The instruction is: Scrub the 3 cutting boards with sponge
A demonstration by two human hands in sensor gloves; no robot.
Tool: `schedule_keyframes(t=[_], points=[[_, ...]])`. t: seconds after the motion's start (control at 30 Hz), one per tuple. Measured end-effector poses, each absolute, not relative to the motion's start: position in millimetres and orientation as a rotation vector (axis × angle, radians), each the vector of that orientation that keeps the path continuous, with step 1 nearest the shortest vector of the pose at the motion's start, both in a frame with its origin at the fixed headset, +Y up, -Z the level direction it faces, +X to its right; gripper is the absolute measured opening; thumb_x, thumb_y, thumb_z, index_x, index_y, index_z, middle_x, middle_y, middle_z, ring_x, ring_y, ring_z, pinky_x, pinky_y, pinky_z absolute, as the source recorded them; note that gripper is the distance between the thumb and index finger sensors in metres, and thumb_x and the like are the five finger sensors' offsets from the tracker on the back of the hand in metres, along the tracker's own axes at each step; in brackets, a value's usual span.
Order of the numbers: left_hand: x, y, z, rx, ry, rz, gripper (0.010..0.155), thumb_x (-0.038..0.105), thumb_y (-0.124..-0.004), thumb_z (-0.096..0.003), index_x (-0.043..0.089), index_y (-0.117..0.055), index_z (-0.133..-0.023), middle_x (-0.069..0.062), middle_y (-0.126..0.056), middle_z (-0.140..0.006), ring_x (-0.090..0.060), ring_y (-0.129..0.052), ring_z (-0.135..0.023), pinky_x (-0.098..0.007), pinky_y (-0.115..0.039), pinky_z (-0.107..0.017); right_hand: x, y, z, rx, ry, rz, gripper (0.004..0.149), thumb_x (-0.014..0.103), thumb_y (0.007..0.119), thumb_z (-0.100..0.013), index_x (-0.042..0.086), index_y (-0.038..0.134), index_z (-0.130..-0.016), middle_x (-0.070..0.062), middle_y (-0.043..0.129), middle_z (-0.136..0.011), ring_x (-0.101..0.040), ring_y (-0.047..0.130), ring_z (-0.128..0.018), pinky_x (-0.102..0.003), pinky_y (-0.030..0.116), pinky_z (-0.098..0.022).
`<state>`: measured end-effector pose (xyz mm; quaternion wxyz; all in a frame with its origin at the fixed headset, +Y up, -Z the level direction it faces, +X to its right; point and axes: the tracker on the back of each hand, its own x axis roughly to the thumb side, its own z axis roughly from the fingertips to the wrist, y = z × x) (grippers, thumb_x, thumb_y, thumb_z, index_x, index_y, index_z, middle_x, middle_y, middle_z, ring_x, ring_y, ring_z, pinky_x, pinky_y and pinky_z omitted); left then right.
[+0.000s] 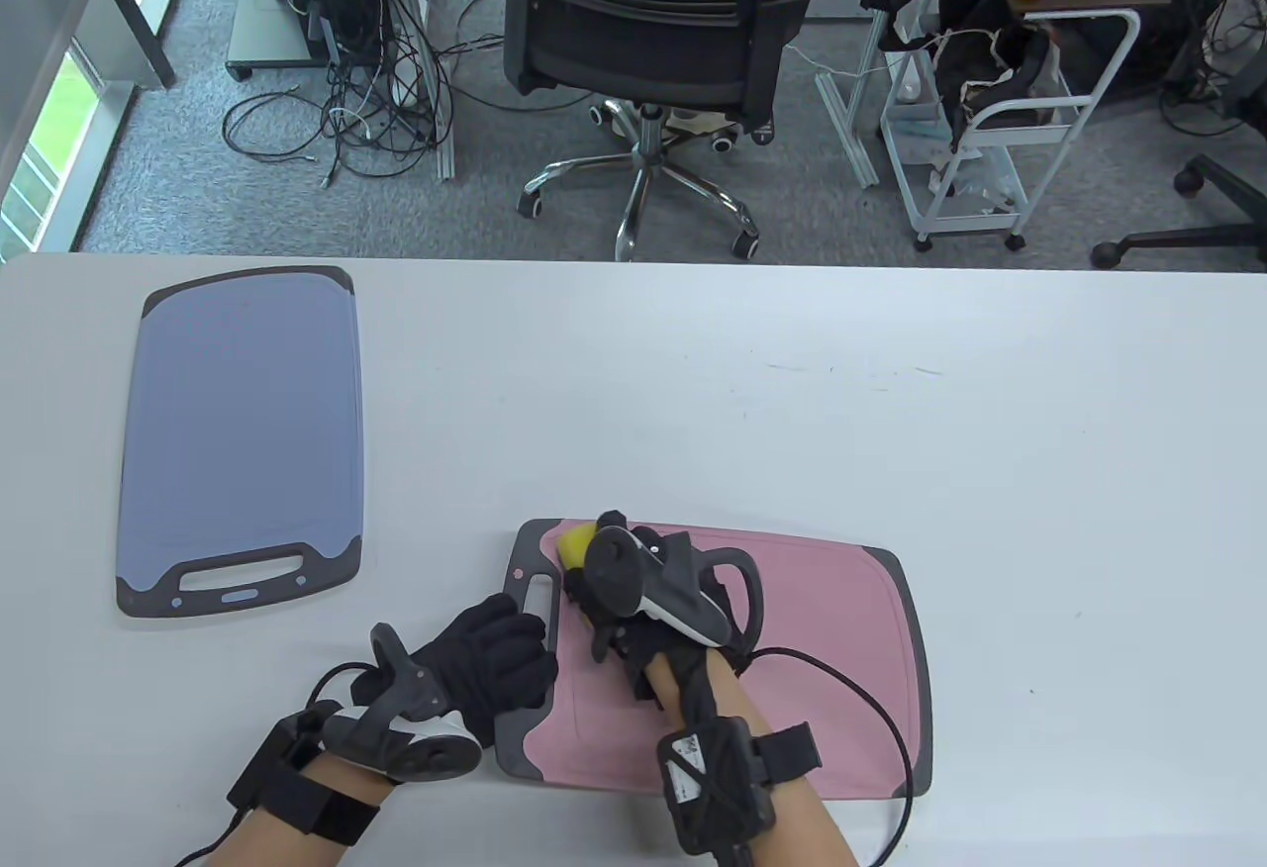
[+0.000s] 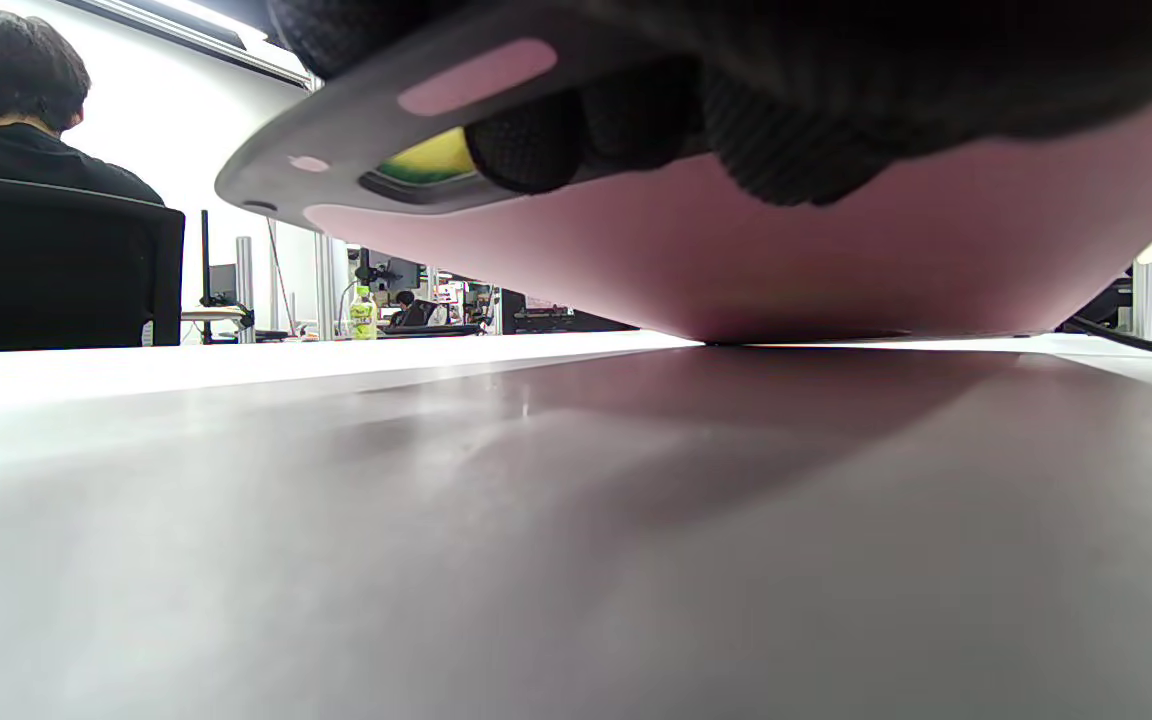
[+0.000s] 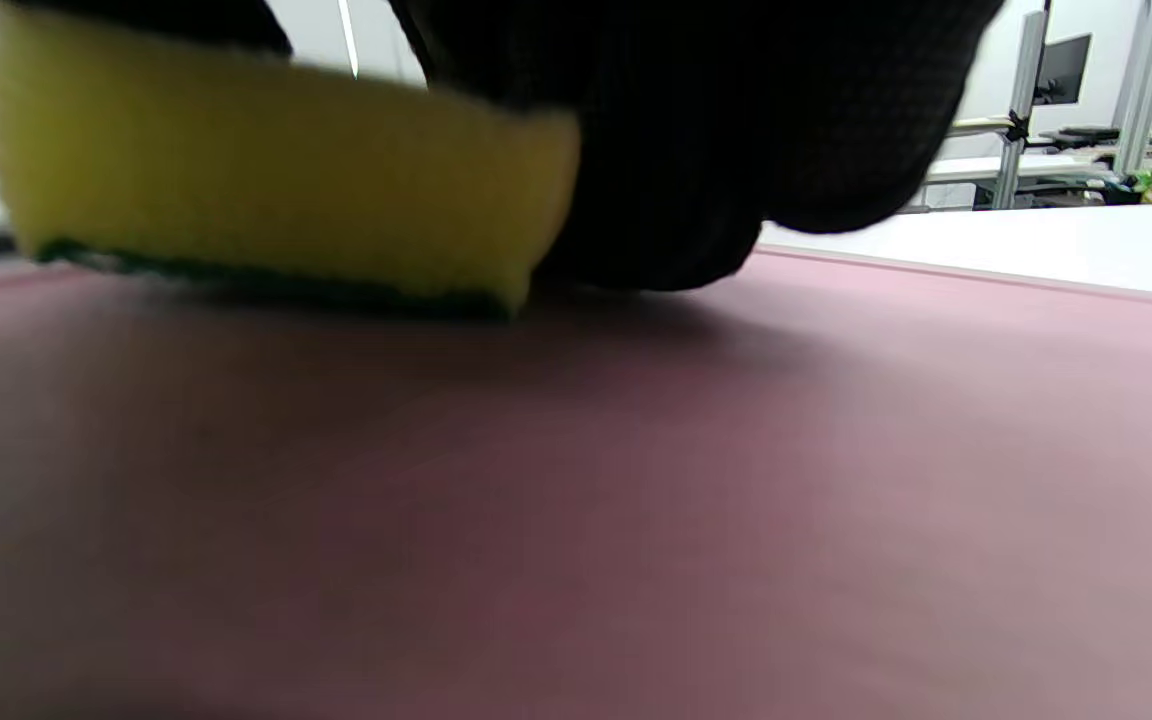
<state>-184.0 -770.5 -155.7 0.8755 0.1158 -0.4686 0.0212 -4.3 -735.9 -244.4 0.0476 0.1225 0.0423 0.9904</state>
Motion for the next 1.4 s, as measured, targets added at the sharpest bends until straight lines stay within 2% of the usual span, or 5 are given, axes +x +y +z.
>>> schedule_keyframes(t=[0.2,0.5,0.87,1.0,1.4], points=[[-183.1,-770.9,-155.4,0.223,-0.988,0.033,0.050,0.048,-0.086,-0.0557,0.032,-0.061,-0.096,0.011,-0.079,-0.093,-0.018,-0.080,-0.100,-0.052,-0.063,-0.079,45.8,-743.9,-247.2,0.251,0.143,3.140,0.073,0.059,0.072,-0.049,0.014,0.063,-0.105,-0.010,0.085,-0.082,-0.025,0.092,-0.058,-0.046,0.079,-0.048],[-169.5,-772.6,-153.9,0.148,-1.053,-0.034,0.054,0.049,-0.088,-0.0569,0.029,-0.057,-0.097,0.008,-0.075,-0.094,-0.021,-0.078,-0.099,-0.055,-0.060,-0.079,258.2,-772.3,-227.8,-0.640,0.226,2.995,0.072,0.056,0.075,-0.049,0.011,0.065,-0.104,-0.013,0.084,-0.081,-0.026,0.090,-0.058,-0.047,0.078,-0.048],[-170.8,-771.3,-152.0,0.160,-1.043,-0.003,0.052,0.047,-0.087,-0.0582,0.028,-0.058,-0.097,0.007,-0.076,-0.094,-0.022,-0.078,-0.100,-0.055,-0.061,-0.078,19.6,-744.2,-200.4,0.597,0.172,2.990,0.073,0.059,0.072,-0.050,0.014,0.061,-0.106,-0.011,0.080,-0.083,-0.024,0.089,-0.059,-0.045,0.078,-0.050],[-170.8,-770.6,-149.5,0.176,-1.037,-0.004,0.051,0.046,-0.087,-0.0584,0.028,-0.059,-0.097,0.007,-0.077,-0.094,-0.022,-0.078,-0.100,-0.056,-0.061,-0.078,12.5,-742.9,-196.2,0.628,0.156,3.021,0.072,0.060,0.070,-0.050,0.017,0.060,-0.106,-0.008,0.080,-0.084,-0.022,0.089,-0.060,-0.043,0.078,-0.050],[-170.0,-770.7,-149.5,0.175,-1.031,0.012,0.050,0.044,-0.086,-0.0588,0.028,-0.059,-0.097,0.006,-0.076,-0.094,-0.023,-0.076,-0.100,-0.057,-0.059,-0.078,269.4,-775.7,-189.7,-0.633,0.220,2.903,0.071,0.055,0.075,-0.049,0.010,0.065,-0.104,-0.013,0.082,-0.081,-0.027,0.090,-0.057,-0.047,0.078,-0.047]])
